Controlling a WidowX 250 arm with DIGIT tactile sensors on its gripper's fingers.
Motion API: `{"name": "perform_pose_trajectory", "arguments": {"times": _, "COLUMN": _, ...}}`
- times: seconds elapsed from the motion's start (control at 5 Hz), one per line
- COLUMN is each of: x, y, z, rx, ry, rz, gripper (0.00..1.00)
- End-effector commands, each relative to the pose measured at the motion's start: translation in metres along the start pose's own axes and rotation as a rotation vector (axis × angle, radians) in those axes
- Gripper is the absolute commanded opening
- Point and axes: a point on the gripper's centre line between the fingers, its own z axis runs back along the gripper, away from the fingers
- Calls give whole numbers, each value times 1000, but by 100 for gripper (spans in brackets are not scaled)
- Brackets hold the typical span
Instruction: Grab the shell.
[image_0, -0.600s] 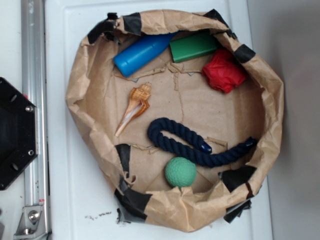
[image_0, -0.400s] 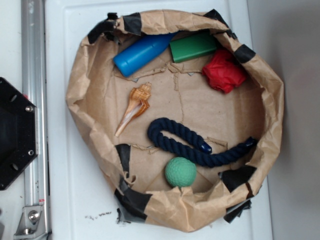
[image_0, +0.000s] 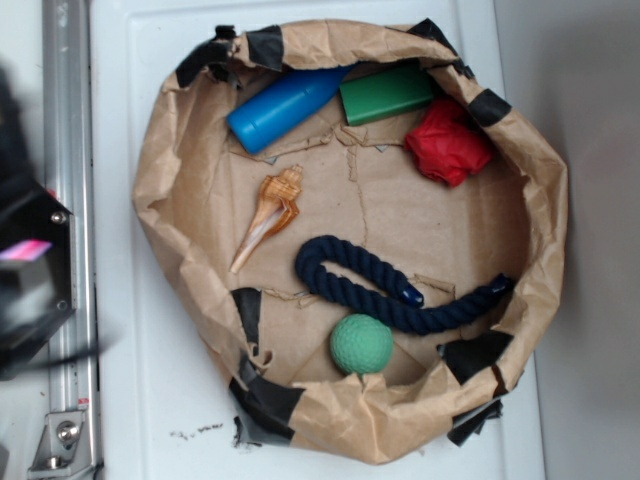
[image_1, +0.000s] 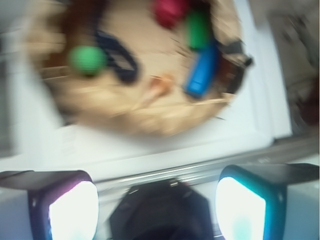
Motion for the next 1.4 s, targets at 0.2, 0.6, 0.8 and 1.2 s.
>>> {"name": "perform_pose_trajectory", "arguments": {"times": 0.2, "x": 83, "y": 12, "z": -68, "rx": -71, "ry": -42, "rz": 583, "gripper": 100}}
{"name": "perform_pose_trajectory", "arguments": {"times": 0.6, "x": 92, "y": -15, "z": -63, "rx": -127, "ry": 62, "rz": 743, "gripper": 100}}
{"name": "perform_pose_trajectory", "arguments": {"times": 0.8, "x": 101, "y": -21, "z": -82, "rx": -91, "ry": 56, "rz": 793, "gripper": 100}}
{"name": "perform_pose_trajectory", "arguments": {"times": 1.2, "x": 101, "y": -18, "z": -143, "rx": -68, "ry": 6, "rz": 751, "gripper": 100}}
